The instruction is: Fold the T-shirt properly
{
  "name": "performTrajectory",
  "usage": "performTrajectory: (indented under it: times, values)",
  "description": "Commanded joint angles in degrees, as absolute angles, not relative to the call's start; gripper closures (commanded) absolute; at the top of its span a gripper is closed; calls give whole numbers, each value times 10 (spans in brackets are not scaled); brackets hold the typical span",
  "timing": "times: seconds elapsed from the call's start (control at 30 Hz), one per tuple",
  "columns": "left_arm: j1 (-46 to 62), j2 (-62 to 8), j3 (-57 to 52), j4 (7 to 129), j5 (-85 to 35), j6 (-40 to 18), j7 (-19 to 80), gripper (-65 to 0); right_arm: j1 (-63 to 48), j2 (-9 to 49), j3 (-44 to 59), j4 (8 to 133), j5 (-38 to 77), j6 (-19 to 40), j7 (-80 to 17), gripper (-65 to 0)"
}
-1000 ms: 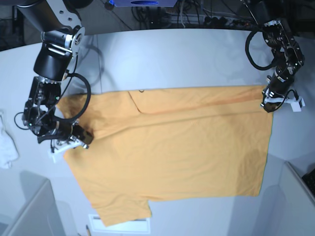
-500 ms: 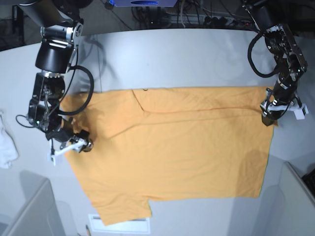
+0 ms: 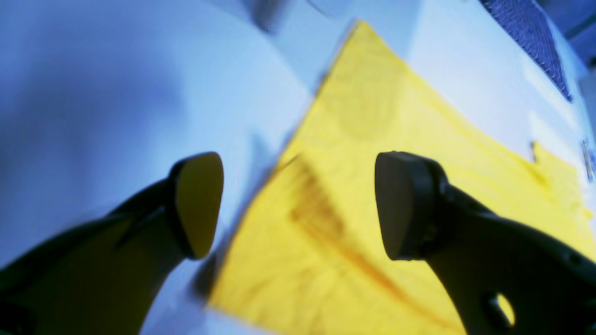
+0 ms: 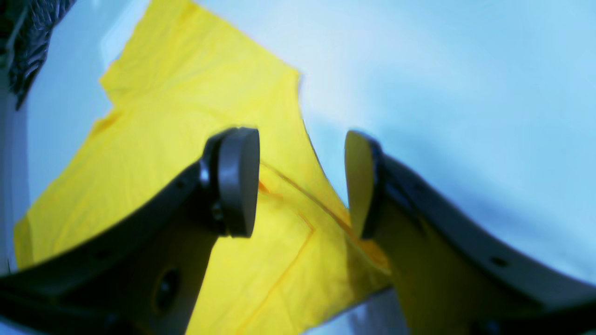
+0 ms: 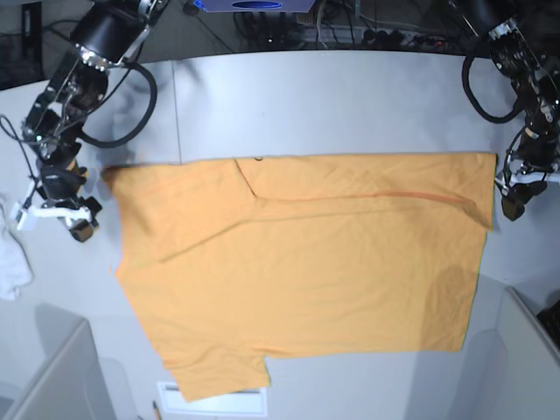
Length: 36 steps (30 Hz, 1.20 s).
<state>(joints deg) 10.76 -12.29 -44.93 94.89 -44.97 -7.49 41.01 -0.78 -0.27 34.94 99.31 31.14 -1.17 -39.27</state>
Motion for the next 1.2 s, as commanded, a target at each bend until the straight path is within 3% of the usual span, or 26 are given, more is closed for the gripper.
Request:
performTrajectory:
  times: [0.0,0.2,0.37,0.73,0.9,1.03,1.17]
  values:
    - [115,-120,-469,963,-456,-78,403,-487,-3,-11,362,1019,319,-7,-381,-285]
    - [156,-69,-515,978,-457,-86,403,-485,-35,-61,404,1069,319,-9,-422,-287]
    - [182,-49,-517,973,-457,-149,403,-485,-55,-79,437,1063,319,-10,-461,-287]
    - [175,-20,-516,939,-454,-151,403,-485,-30,-76,446,914,315,-10,-461,-288]
    - [171,-22,-516,922,-452,-151,402,-485,-17,-77,446,894,319,-10,-460,-348]
    - [160,-22,-516,915,-452,-151,402,-485,-14,-77,446,892,320,-8,-465,-353]
    - [156,-22,-516,918,-454,-151,402,-485,-29,-77,444,916,393,-8,-492,-353]
